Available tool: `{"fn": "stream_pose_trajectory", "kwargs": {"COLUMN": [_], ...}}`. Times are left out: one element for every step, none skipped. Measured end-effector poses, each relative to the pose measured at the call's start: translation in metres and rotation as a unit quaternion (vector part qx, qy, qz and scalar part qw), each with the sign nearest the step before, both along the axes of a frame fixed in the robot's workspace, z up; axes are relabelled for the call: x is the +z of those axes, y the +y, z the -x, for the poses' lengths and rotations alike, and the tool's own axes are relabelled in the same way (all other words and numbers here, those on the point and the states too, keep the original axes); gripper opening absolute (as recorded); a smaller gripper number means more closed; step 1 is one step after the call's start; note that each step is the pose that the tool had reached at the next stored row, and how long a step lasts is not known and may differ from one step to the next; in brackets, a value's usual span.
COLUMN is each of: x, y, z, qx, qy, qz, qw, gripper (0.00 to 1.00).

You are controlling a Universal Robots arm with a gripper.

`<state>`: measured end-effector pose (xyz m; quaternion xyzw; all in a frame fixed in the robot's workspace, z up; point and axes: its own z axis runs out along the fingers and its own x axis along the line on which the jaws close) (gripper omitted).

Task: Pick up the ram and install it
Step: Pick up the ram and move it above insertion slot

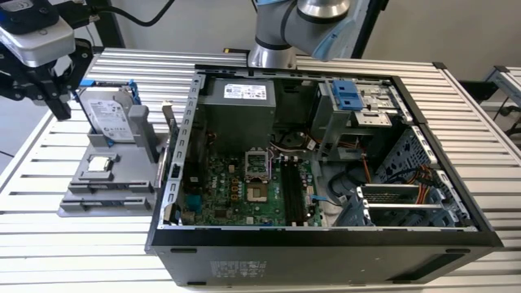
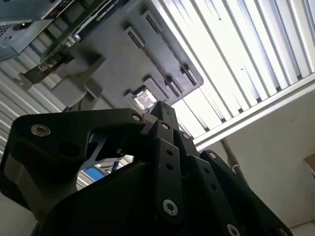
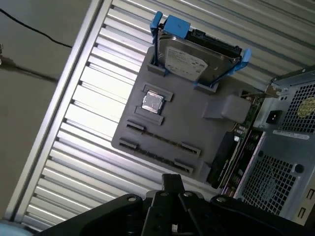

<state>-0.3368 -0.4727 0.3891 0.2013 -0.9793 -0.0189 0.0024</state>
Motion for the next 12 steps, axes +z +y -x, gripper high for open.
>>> {"fn": "stream_pose_trajectory", "kwargs": {"x": [0.0001, 0.0001, 0.0002, 0.0003, 0.0004, 0.0005, 0.0006, 0.0008, 0.0009, 0.001, 0.001, 0.0011], "y": [0.0, 0.0, 0.0, 0.0, 0.0, 0.0, 0.0, 0.0, 0.0, 0.0, 0.0, 0.0], "z": [0.0001, 0.0001, 0.0002, 0.0002, 0.0003, 0.0004, 0.0004, 0.0005, 0.0006, 0.0006, 0.0007, 0.0007], "qx": [0.007, 0.014, 0.021, 0.028, 0.035, 0.041, 0.048, 0.055, 0.062, 0.069, 0.076, 0.084], "qy": [0.0, 0.0, 0.0, 0.0, 0.0, 0.0, 0.0, 0.0, 0.0, 0.0, 0.0, 0.0], "qz": [0.0001, 0.0003, 0.0005, 0.0008, 0.001, 0.0011, 0.0013, 0.0016, 0.0018, 0.002, 0.0022, 0.0024], "qw": [0.99998, 0.9999, 0.99978, 0.9996, 0.99939, 0.99916, 0.99885, 0.9985, 0.9981, 0.99762, 0.99708, 0.99649], "gripper": [0.0, 0.0, 0.0, 0.0, 0.0, 0.0, 0.0, 0.0, 0.0, 0.0, 0.0, 0.0]}}
